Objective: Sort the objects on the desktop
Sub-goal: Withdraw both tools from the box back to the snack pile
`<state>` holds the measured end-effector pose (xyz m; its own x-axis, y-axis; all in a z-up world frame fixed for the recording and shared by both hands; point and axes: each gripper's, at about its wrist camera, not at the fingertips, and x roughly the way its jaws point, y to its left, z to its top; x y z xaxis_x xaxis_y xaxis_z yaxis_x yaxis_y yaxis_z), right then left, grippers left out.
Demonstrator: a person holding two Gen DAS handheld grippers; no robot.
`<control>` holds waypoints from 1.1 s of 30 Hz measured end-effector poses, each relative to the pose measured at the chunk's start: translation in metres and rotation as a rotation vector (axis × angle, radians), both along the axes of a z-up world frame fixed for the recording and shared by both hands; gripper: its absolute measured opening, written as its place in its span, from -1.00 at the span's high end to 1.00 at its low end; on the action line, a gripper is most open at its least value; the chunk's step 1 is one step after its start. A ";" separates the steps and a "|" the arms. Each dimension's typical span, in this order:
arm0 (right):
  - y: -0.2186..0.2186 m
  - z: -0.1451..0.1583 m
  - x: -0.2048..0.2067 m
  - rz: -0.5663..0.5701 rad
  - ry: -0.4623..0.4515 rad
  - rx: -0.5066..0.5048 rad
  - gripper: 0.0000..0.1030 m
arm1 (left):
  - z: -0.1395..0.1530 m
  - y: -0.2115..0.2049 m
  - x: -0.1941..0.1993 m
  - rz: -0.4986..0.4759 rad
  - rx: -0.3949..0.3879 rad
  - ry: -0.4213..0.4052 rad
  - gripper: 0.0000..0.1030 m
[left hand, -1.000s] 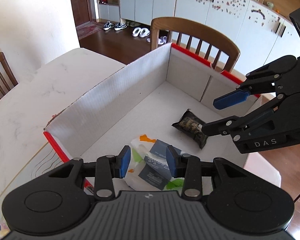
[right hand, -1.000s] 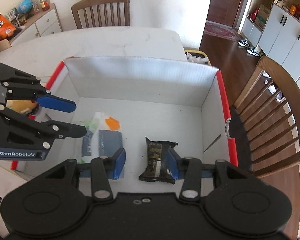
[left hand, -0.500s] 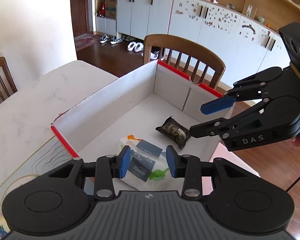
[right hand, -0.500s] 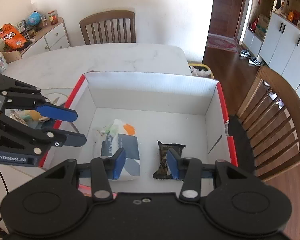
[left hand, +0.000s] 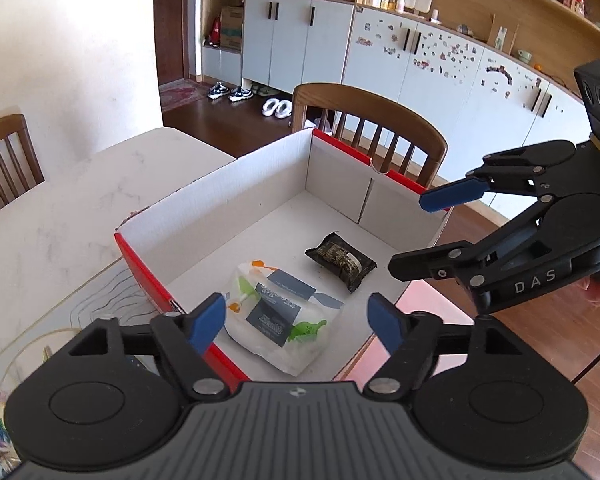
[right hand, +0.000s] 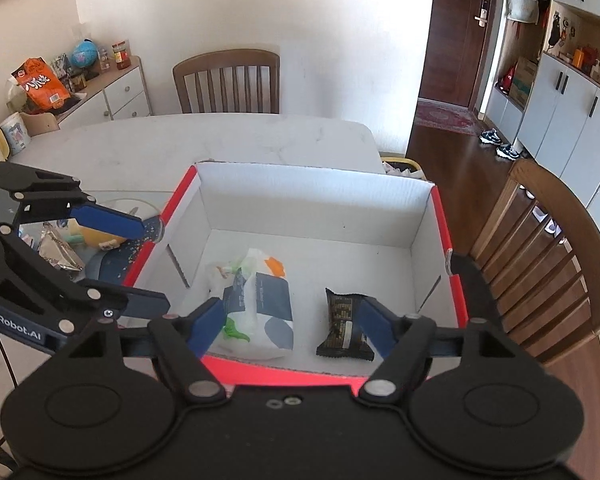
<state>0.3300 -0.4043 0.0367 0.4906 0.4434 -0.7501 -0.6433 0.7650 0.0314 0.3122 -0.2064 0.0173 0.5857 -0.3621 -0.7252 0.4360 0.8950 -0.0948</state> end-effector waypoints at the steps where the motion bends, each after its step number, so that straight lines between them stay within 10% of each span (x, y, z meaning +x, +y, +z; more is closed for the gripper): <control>1: 0.000 0.000 -0.002 -0.004 -0.002 0.001 -0.50 | 0.000 0.001 -0.002 0.002 -0.006 -0.004 -0.66; 6: -0.003 0.000 -0.012 -0.018 -0.020 0.003 -0.56 | 0.003 0.007 -0.016 0.031 -0.064 -0.048 -1.00; 33: 0.041 0.017 -0.098 -0.112 -0.047 0.075 -0.76 | 0.022 0.087 -0.103 0.106 -0.109 -0.123 -1.00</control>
<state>0.2323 -0.3635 0.0536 0.5738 0.4377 -0.6922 -0.5561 0.8287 0.0630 0.2093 -0.1194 0.0390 0.7063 -0.3663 -0.6058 0.3541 0.9238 -0.1457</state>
